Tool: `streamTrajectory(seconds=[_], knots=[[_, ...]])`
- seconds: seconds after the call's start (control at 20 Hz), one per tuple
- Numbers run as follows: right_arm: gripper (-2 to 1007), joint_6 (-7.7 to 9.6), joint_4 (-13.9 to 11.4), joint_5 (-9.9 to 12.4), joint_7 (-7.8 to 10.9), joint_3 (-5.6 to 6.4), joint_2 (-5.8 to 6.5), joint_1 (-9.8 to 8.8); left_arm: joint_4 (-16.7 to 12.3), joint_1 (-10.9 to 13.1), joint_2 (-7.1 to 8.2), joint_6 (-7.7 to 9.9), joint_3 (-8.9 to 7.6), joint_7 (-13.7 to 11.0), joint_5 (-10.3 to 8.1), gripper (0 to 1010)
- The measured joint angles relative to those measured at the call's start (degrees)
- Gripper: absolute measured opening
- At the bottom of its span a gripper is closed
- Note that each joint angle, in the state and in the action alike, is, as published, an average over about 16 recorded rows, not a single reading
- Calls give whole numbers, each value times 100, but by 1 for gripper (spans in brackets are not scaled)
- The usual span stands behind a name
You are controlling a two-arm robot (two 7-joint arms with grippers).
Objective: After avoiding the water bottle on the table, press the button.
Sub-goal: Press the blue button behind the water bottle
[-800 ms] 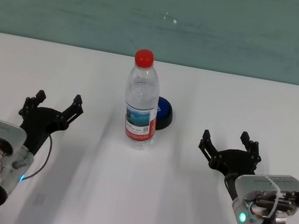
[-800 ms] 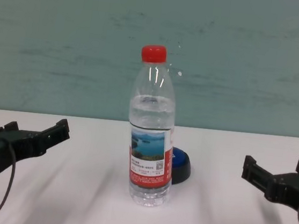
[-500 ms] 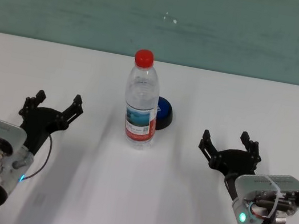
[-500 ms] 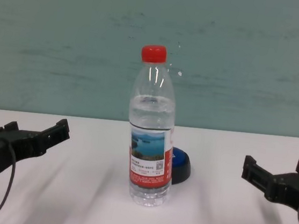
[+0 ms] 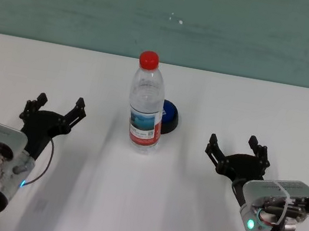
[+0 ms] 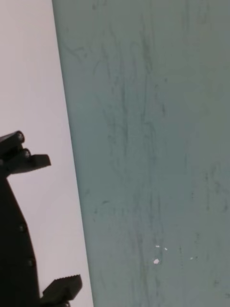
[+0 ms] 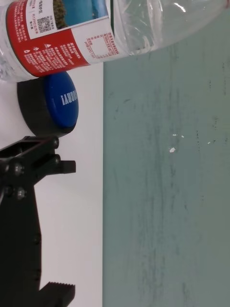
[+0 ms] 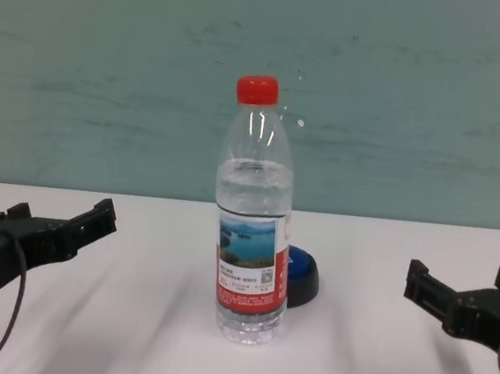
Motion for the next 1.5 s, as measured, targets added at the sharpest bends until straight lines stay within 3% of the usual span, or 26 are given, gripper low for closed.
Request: streamTrajectory(seconds=[1.5], knots=[[1004, 0, 0, 0, 0, 0, 0, 0, 0, 1, 0, -6, -1, -11, 1, 1010]])
